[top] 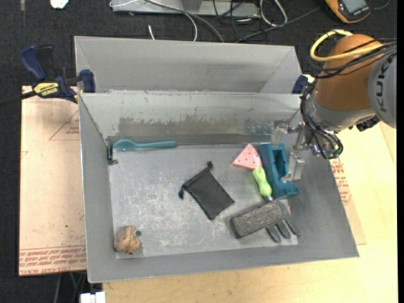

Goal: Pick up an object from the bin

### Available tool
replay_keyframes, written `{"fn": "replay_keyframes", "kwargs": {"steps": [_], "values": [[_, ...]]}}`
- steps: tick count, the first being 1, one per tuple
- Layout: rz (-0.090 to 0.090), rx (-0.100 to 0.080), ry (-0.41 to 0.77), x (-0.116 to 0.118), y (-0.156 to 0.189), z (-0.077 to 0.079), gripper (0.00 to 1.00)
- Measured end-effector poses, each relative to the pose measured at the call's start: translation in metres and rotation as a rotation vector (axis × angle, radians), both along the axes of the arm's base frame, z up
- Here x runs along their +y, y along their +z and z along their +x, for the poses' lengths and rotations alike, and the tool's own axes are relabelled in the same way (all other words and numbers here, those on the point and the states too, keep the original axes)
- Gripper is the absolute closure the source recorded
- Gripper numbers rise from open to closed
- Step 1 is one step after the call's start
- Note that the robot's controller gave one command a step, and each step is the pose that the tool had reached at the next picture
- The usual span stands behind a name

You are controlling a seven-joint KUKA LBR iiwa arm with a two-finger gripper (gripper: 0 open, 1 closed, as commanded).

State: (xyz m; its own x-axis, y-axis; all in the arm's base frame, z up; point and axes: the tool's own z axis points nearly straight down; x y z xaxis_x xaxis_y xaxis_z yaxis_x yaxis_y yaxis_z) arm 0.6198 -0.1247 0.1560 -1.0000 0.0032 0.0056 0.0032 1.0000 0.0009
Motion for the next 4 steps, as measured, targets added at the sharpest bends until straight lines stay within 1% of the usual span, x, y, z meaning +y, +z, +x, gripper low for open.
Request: {"fn": "replay_keyframes", "kwargs": {"steps": [1, 2, 3, 4], "values": [[-0.001, -0.008, 0.002, 0.000, 0.005, 0.002, 0.00], [-0.002, -0.013, -0.003, 0.017, -0.069, 0.003, 0.00], [-0.003, -0.019, 0.071, 0.068, -0.055, -0.002, 0.00], [-0.004, -0.018, 0.032, 0.119, -0.051, 0.019, 0.00]]}}
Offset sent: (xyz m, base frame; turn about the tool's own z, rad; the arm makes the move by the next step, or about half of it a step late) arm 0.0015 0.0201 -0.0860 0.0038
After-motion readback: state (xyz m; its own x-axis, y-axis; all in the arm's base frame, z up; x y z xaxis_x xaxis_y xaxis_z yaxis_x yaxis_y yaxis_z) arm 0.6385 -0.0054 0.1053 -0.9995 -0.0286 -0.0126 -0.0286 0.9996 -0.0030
